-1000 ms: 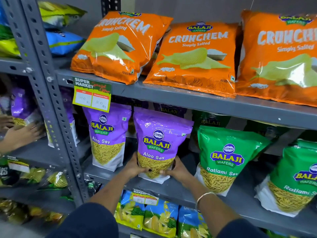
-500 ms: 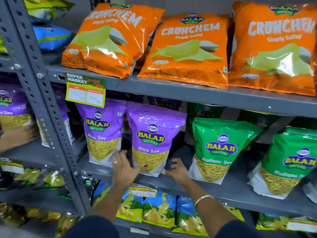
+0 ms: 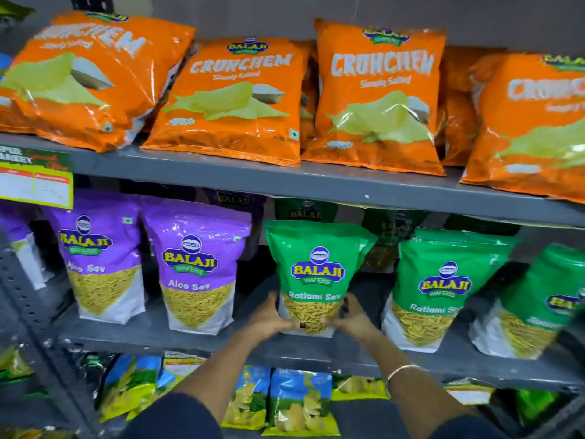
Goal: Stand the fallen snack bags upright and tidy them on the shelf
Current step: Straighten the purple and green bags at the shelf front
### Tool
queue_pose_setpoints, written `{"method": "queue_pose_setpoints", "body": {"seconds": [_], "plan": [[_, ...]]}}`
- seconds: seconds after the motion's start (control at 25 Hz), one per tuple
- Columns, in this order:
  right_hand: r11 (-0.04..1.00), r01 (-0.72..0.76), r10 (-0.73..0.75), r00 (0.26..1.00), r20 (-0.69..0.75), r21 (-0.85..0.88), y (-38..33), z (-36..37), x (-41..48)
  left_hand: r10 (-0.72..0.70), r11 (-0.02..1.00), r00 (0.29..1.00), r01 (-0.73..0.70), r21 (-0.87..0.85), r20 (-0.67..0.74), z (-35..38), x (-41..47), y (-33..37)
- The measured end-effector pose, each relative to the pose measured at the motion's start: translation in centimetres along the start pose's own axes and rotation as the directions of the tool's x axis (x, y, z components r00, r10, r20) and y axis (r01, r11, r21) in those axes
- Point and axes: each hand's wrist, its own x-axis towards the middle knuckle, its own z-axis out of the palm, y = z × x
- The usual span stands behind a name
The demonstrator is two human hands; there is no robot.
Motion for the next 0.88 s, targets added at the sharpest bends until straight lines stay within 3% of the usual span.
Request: {"method": "queue_pose_setpoints", "body": {"seconds": [0.12, 0.24, 0.28, 0.32, 0.36, 0.4, 0.44, 0.48, 0.56, 0.64, 0.72, 0.76, 0.8, 0.84, 0.88], "plan": [[0.995, 0.002, -0.007, 0.999, 0.047, 0.101, -0.1, 1.0, -0.9, -0.045, 0.998, 0.996, 0.041, -0.043, -0.082, 0.3, -0.2, -1.2], [0.999, 0.023, -0.017, 0.986, 0.164, -0.038, -1.3, 0.0, -2.3, -0.035, 0.998, 0.980, 0.025, -0.051, -0.198, 1.2, -2.1, -0.4], [0.995, 0.095, -0.092, 0.990, 0.106, -0.025, -2.5, -0.5, -2.8, -0.038, 0.998, 0.973, 0.025, -0.061, -0.227, 1.5, -2.5, 0.0], [0.982, 0.189, -0.189, 0.980, -0.055, -0.015, -4.4, -1.0, -3.4, -0.048, 0.997, 0.967, 0.029, -0.078, -0.251, 1.8, -2.8, 0.3], [0.951, 0.304, -0.307, 0.918, -0.253, -0.050, -6.6, -1.7, -3.6, -0.051, 0.995, 0.961, 0.025, -0.100, -0.270, 2.0, -3.0, 0.6], [0.906, 0.386, -0.423, 0.810, -0.405, -0.174, -9.3, -2.2, -3.9, -0.049, 0.993, 0.958, 0.017, -0.117, -0.282, 2.2, -3.0, 0.6], [0.824, 0.398, -0.553, 0.723, -0.415, -0.404, -12.1, -2.9, -4.0, -0.050, 0.991, 0.956, 0.012, -0.133, -0.287, 2.4, -3.1, 0.7], [0.688, 0.350, -0.632, 0.719, -0.288, -0.636, -14.5, -3.3, -4.0, -0.050, 0.990, 0.955, 0.008, -0.142, -0.292, 2.5, -3.1, 0.8], [0.389, 0.295, -0.551, 0.834, 0.037, -0.873, -18.3, -3.0, -4.1, -0.058, 0.990, 0.952, 0.016, -0.140, -0.300, 2.5, -3.0, 0.7], [0.300, 0.297, -0.384, 0.908, 0.170, -0.907, -19.8, -2.4, -3.5, -0.045, 0.993, 0.951, 0.008, -0.119, -0.306, 2.5, -3.0, 0.7], [0.323, 0.272, -0.412, 0.903, 0.125, -0.906, -19.6, -2.2, -3.3, -0.026, 0.995, 0.954, -0.004, -0.099, -0.300, 2.6, -3.2, 0.9], [0.312, 0.258, -0.539, 0.841, 0.054, -0.914, -18.9, -2.2, -3.4, -0.023, 0.996, 0.954, -0.003, -0.086, -0.298, 2.5, -3.3, 1.0], [0.275, 0.286, -0.724, 0.689, -0.002, -0.918, -17.6, -2.2, -3.5, -0.021, 0.997, 0.956, 0.001, -0.071, -0.291, 2.3, -3.3, 1.0], [0.188, 0.342, -0.851, 0.525, 0.021, -0.921, -15.9, -2.0, -3.8, -0.019, 0.998, 0.961, 0.002, -0.061, -0.276, 2.1, -3.3, 1.0], [0.090, 0.407, -0.892, 0.439, 0.109, -0.909, -13.8, -1.6, -4.5, -0.014, 0.999, 0.965, 0.001, -0.049, -0.261, 1.9, -3.2, 1.1]]}}
